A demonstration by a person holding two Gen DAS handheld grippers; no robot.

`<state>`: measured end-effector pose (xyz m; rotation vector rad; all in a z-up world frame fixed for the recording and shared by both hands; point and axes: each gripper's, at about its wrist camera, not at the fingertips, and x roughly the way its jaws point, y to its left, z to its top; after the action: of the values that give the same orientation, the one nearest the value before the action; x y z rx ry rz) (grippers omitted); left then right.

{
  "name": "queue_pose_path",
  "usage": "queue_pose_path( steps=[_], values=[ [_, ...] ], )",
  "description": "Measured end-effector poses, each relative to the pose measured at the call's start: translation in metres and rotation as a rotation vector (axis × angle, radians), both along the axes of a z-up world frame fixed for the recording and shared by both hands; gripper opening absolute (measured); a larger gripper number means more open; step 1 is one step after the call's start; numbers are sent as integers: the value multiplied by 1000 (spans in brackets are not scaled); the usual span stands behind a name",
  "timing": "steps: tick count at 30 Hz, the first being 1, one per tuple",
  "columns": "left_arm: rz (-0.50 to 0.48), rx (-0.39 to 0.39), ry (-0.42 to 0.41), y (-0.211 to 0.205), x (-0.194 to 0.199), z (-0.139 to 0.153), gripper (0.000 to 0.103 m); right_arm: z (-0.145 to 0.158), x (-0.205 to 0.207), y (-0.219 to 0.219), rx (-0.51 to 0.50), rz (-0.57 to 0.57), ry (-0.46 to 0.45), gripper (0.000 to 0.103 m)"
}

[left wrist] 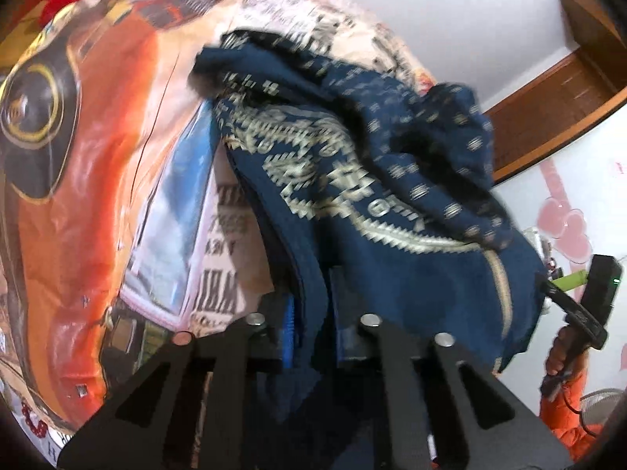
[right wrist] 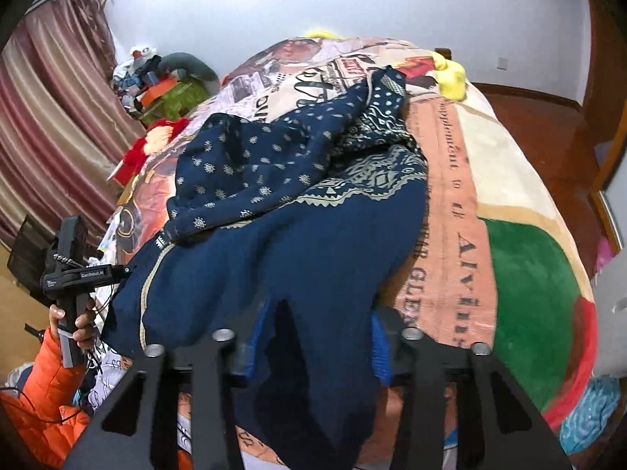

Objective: Fold large clothes

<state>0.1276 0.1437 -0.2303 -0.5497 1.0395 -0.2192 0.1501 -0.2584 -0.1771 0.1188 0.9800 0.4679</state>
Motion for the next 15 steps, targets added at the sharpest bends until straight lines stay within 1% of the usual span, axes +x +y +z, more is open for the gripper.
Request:
queue_pose_path(
  steps=[1,3,5,10,15],
  values=[
    [2,-3,-21,0,0,6,12,-1,2,0,11,-4,-2,27],
    [0,3,-53,-2,3,16,11,-1,6,0,37,-13,-3,20],
    [-8,13,-87,-5,6,28,11,1,10,4,43,-13,-22,19],
    [-27,45,-172,-13,19,58,10,13,23,23,2,25,-116,17],
    [-29,67,-254,-21,52,87,9,25,47,37,-10,40,-179,14]
  ],
)
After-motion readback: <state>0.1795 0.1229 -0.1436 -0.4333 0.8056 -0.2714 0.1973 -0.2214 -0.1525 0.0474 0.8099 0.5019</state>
